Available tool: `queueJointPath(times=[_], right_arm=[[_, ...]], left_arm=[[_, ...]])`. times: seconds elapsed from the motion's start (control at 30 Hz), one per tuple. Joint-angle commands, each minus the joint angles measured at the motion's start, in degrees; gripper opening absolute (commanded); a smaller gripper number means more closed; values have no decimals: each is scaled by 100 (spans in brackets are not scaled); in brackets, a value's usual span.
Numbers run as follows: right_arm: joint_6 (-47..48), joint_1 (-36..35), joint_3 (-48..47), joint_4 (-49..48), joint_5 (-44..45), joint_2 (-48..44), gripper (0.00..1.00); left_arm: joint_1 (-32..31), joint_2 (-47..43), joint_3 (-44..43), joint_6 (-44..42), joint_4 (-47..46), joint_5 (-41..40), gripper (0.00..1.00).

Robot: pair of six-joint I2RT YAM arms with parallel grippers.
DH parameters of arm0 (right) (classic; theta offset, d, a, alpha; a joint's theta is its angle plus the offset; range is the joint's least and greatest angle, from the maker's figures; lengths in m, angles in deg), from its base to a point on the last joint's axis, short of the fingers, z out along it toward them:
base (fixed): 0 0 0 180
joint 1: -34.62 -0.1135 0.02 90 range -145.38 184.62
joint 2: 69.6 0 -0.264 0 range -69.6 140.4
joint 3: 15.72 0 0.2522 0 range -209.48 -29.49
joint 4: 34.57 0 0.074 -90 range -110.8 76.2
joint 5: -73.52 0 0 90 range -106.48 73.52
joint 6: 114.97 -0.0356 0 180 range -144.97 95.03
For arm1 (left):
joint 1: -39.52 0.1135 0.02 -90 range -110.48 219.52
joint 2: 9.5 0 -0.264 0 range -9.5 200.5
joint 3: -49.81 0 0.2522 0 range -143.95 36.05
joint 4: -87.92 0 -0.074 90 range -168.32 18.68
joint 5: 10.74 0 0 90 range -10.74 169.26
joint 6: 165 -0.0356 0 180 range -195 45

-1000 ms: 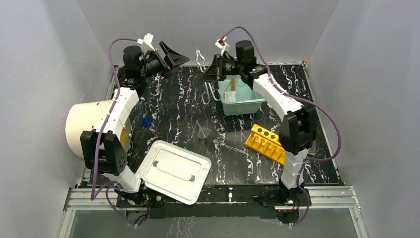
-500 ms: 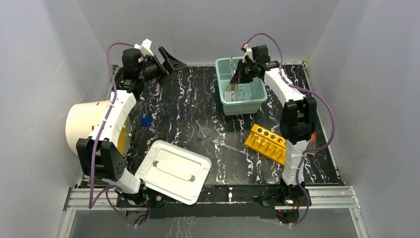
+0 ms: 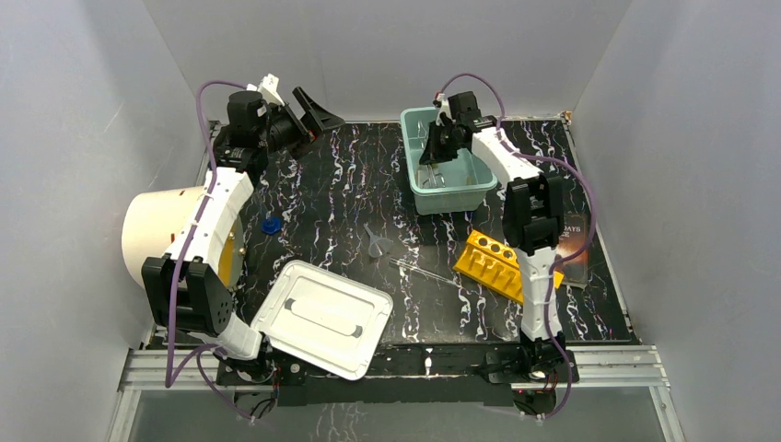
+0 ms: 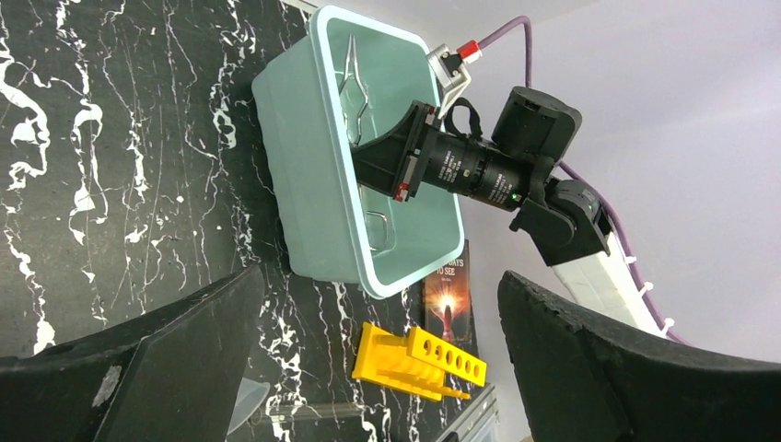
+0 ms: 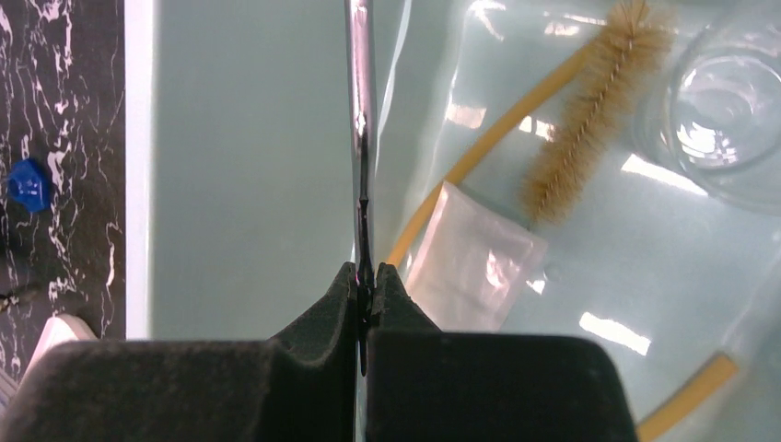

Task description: Organize the chemistry lab equipment

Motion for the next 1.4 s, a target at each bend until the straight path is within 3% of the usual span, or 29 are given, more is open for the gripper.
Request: queueJointPath(times=[0.0, 0.37, 0.7, 0.8, 1.07, 1.27, 1.37], right_arm=[[-178, -103, -683, -62, 119, 325, 3], [-318, -221, -1432, 317, 234, 885, 10], [-440, -341, -1264, 408, 798, 662, 36], [-490, -340, -1272, 475, 989, 556, 38], [-591, -375, -1246, 673, 1348, -188, 44], [-509, -500, -421, 179, 1375, -1163, 51], [-342, -653, 3, -59, 1452, -1648, 54]], left_arm=[[30, -382, 52, -65, 30, -121, 98], [30, -348, -67, -215, 269, -287, 98], [30, -390, -40, -323, 325, -344, 98], [30, -400, -41, -342, 344, -368, 98], [30, -448, 32, -346, 397, -428, 98], [30, -501, 10, -399, 587, -660, 98], [45, -391, -435, -571, 1052, -985, 98]])
